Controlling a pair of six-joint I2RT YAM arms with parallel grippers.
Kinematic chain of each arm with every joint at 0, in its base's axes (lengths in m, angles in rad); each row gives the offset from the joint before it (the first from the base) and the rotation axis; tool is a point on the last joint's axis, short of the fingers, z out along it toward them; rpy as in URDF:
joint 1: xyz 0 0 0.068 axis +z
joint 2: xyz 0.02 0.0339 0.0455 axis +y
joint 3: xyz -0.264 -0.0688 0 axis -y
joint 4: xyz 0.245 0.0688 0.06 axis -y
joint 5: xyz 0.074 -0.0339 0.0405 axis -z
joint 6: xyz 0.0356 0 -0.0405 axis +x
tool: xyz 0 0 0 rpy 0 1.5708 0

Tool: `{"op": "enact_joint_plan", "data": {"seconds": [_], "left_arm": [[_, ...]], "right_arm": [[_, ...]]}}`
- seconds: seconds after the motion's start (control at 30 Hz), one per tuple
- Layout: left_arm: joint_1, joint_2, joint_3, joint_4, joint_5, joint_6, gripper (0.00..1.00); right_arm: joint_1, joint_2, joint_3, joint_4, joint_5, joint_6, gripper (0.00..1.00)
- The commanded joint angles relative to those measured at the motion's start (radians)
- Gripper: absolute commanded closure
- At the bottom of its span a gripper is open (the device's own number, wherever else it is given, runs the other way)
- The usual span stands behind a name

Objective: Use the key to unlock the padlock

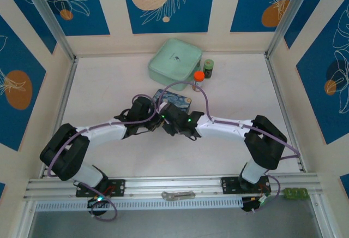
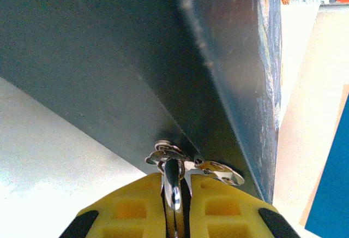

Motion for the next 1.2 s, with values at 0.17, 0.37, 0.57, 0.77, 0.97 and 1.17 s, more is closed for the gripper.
{"op": "enact_joint_plan", "data": {"seconds": [0.17,0.37,0.57,0.77,0.97,1.17], "left_arm": [[-0.015,-0.013,0.004,0.107,0.097,-0.037,1.00],[-0.014,-0.015,-0.010,0.139,0.099,-0.032,1.00],[-0.016,-0.032,-0.040,0.214,0.115,0.056,1.00],[-0.016,-0.076,-0.058,0.204,0.108,0.179,1.00],[-0.016,-0.066,-0.077,0.242,0.110,0.170,1.00],[-0.016,-0.015,-0.076,0.271,0.068,0.152,1.00]], "right_arm": [[0.015,0.062,-0.037,0.066,0.054,-0.076,1.00],[-0.022,0.026,-0.050,0.089,-0.099,-0.054,1.00],[-0.186,0.001,-0.027,0.054,-0.529,0.065,1.00],[-0.315,0.027,-0.022,0.082,-0.841,0.180,1.00],[-0.328,0.021,-0.024,0.082,-0.851,0.194,1.00],[-0.314,-0.048,-0.042,0.054,-0.764,0.168,0.82]]}}
